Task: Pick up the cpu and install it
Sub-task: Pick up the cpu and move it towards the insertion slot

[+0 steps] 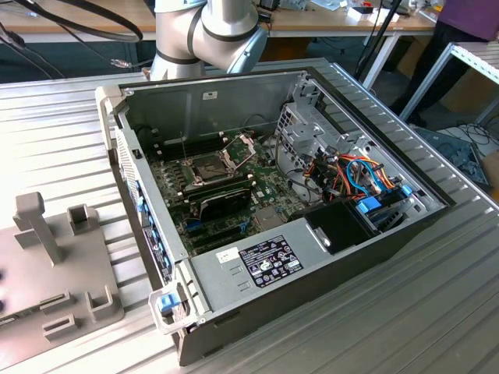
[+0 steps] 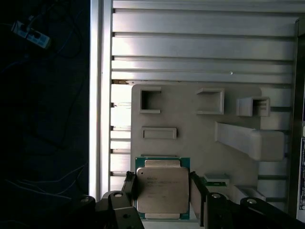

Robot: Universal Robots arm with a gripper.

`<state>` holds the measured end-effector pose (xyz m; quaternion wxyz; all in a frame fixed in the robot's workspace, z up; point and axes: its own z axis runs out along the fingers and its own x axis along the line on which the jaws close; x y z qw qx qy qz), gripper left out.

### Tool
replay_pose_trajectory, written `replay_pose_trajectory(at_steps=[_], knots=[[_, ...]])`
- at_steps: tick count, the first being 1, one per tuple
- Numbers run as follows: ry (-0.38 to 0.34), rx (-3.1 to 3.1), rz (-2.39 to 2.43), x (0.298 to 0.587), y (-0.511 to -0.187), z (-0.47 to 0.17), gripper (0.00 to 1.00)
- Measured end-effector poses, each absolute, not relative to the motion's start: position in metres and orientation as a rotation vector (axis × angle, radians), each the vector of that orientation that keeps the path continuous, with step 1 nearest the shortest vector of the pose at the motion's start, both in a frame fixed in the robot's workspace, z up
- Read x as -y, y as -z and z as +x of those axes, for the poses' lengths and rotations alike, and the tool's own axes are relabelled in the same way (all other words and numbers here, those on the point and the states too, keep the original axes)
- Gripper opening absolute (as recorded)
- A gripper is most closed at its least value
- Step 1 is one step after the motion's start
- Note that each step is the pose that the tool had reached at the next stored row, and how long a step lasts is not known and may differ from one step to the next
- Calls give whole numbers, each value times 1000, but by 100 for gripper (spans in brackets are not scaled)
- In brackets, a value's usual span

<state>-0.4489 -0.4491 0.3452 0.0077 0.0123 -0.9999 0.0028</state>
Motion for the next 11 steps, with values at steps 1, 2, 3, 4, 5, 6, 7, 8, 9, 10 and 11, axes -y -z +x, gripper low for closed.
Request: replay_pose_trajectory(at_steps=[1, 2, 3, 4, 5, 6, 7, 8, 9, 10, 11], knots=[[-9, 3126, 38, 449, -345, -449, 55], [-9, 3126, 38, 449, -345, -449, 55], [-9, 3126, 38, 449, -346, -449, 55], [-9, 3126, 38, 449, -346, -449, 55], [-9, 3126, 38, 449, -346, -449, 55], [-9, 3126, 38, 449, -347, -449, 55], [-9, 3126, 38, 449, -347, -449, 55], [-9, 3126, 38, 449, -348, -449, 55], [-9, 3126, 38, 449, -348, -449, 55], [-9, 3126, 38, 449, -349, -449, 55], [-9, 3126, 38, 449, -349, -449, 55]])
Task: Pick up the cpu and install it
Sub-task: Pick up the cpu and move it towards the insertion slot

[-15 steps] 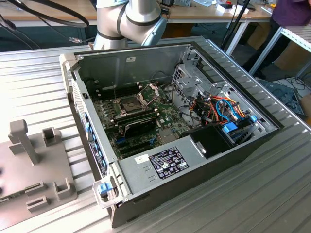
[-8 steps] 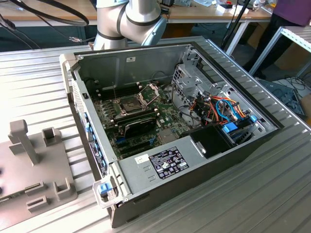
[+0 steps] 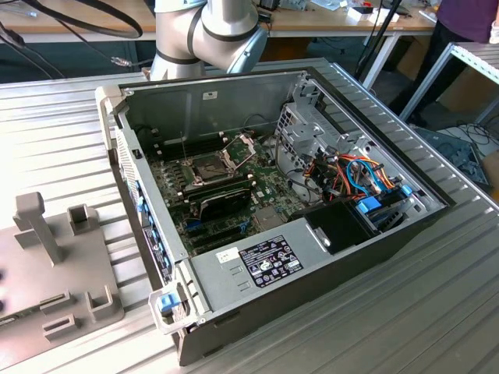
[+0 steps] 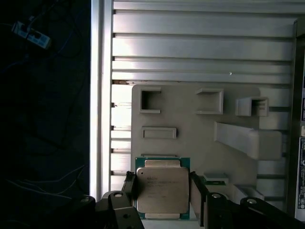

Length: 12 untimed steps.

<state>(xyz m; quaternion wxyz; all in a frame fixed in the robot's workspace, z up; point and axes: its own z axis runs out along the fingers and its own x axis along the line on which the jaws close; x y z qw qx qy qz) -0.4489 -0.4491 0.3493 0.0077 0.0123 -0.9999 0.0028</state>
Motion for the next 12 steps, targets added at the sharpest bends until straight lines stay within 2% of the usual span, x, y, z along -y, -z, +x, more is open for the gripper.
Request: replay_pose_trajectory(at_steps=[12], knots=[[-9, 3126, 38, 449, -359, -449, 55]])
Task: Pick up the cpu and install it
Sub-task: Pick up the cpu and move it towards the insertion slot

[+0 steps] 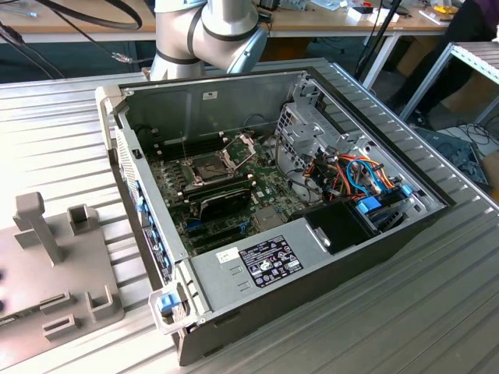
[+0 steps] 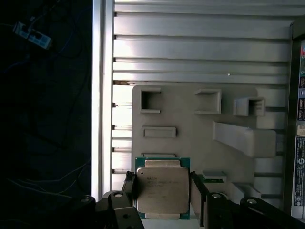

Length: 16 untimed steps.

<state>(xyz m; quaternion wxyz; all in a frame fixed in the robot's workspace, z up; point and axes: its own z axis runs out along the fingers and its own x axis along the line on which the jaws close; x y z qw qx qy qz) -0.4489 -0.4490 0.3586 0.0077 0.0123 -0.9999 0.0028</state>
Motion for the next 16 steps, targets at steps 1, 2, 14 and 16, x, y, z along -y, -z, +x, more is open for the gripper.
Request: replay_pose_trajectory(at_steps=[1, 2, 14, 16], knots=[[-9, 3126, 38, 449, -359, -449, 55], [-9, 3126, 38, 449, -360, -449, 55], [-9, 3126, 38, 449, -362, -449, 55], [-9, 3126, 38, 449, -362, -448, 55]])
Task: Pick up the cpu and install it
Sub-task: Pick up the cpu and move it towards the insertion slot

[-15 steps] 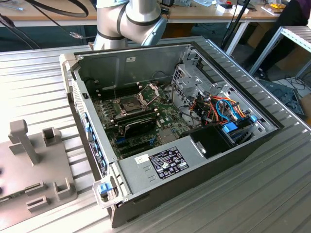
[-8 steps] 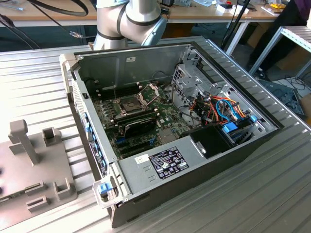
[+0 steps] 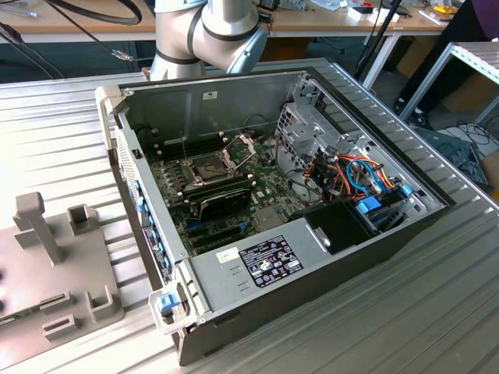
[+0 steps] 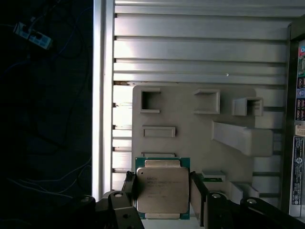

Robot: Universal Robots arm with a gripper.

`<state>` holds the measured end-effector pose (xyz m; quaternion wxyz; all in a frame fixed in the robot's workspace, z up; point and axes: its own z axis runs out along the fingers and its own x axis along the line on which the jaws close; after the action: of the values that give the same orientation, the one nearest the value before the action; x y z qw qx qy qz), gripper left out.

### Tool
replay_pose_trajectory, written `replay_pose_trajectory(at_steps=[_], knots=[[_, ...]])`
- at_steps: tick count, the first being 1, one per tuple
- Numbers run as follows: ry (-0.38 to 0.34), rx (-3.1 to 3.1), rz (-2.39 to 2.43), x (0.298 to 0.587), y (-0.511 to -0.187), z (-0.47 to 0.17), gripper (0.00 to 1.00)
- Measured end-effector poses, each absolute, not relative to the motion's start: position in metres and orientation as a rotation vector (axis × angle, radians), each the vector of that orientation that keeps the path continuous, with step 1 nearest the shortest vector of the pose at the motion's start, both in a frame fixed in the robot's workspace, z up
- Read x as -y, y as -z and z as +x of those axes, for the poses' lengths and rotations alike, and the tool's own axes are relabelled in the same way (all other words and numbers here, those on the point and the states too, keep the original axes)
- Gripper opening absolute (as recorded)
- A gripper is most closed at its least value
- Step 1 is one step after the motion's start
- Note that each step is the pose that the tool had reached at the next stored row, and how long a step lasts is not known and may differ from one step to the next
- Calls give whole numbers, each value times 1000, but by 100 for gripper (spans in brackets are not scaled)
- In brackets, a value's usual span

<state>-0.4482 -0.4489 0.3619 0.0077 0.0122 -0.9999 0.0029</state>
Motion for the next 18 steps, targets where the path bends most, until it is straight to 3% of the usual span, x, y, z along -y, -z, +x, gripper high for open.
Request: replay_pose_trajectory(at_steps=[18], knots=[[-9, 3126, 38, 449, -370, -448, 55]])
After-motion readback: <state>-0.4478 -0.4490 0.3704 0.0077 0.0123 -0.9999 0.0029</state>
